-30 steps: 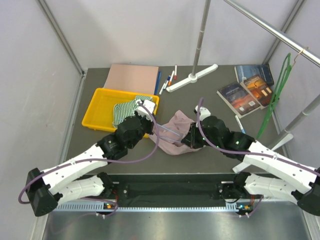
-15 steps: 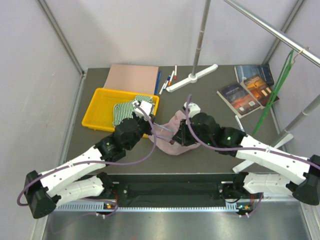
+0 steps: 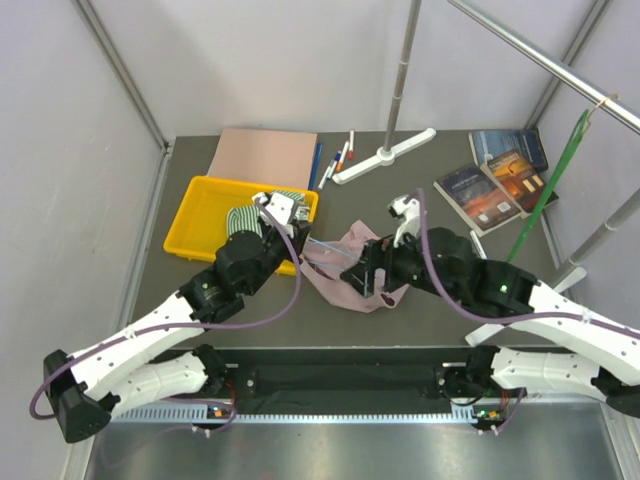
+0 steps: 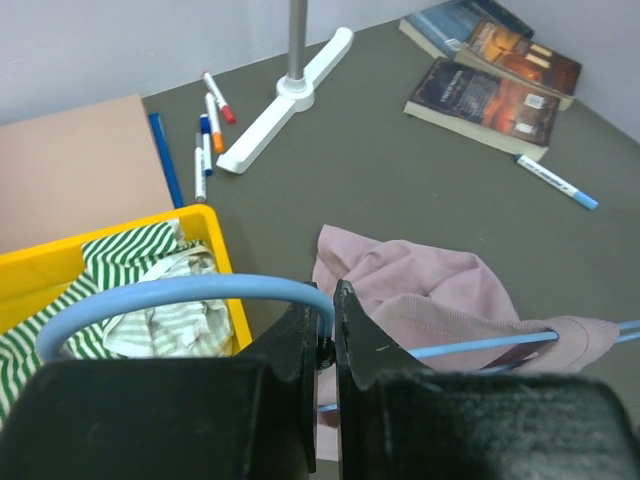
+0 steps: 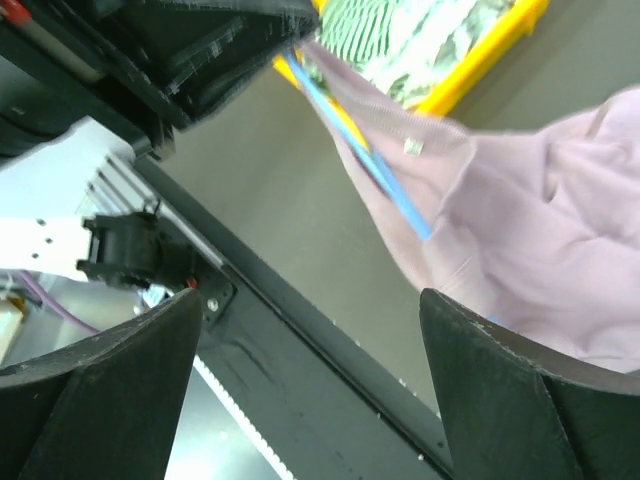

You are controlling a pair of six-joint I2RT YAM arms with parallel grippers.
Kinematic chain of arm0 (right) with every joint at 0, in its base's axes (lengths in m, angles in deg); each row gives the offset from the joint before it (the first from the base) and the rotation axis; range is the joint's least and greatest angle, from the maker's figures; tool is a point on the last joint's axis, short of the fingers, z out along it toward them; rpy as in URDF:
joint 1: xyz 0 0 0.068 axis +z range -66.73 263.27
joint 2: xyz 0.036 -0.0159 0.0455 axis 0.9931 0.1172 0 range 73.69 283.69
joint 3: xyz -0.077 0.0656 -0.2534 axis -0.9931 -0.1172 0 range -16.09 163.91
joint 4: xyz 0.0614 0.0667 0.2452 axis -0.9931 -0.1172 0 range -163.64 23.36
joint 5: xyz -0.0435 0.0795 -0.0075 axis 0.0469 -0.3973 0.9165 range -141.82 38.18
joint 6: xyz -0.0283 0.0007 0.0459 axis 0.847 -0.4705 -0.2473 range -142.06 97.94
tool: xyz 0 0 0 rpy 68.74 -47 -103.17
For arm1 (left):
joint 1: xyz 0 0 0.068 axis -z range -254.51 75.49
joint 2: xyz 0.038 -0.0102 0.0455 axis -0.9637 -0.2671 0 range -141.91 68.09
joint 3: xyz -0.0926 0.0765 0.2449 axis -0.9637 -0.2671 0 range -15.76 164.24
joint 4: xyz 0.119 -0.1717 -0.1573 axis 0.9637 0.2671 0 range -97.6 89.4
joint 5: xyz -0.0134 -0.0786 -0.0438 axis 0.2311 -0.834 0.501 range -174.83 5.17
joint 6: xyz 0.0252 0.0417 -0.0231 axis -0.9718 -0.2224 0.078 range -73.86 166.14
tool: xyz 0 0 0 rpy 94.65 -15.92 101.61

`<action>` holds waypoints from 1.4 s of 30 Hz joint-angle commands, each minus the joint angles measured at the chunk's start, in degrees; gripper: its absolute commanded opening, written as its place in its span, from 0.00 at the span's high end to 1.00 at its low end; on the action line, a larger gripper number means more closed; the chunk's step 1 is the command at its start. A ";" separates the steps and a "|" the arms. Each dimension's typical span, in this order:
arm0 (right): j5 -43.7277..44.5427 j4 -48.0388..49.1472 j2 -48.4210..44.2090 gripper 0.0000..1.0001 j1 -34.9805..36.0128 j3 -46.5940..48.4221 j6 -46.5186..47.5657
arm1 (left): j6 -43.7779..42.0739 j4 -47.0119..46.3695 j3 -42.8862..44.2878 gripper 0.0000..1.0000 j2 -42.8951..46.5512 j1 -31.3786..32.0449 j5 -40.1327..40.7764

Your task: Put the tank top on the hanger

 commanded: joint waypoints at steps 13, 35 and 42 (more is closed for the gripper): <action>0.38 -3.93 -2.42 0.21 0.50 -0.65 16.92 | 1.30 0.73 5.26 1.00 3.25 -0.51 -14.70; 3.07 0.92 -1.36 1.00 1.29 -5.40 13.70 | -0.29 6.27 10.62 0.35 -2.28 -0.51 -16.98; 13.10 -1.19 -4.00 1.00 1.29 -4.00 7.00 | -0.28 6.96 12.29 0.01 -2.99 -0.51 -17.16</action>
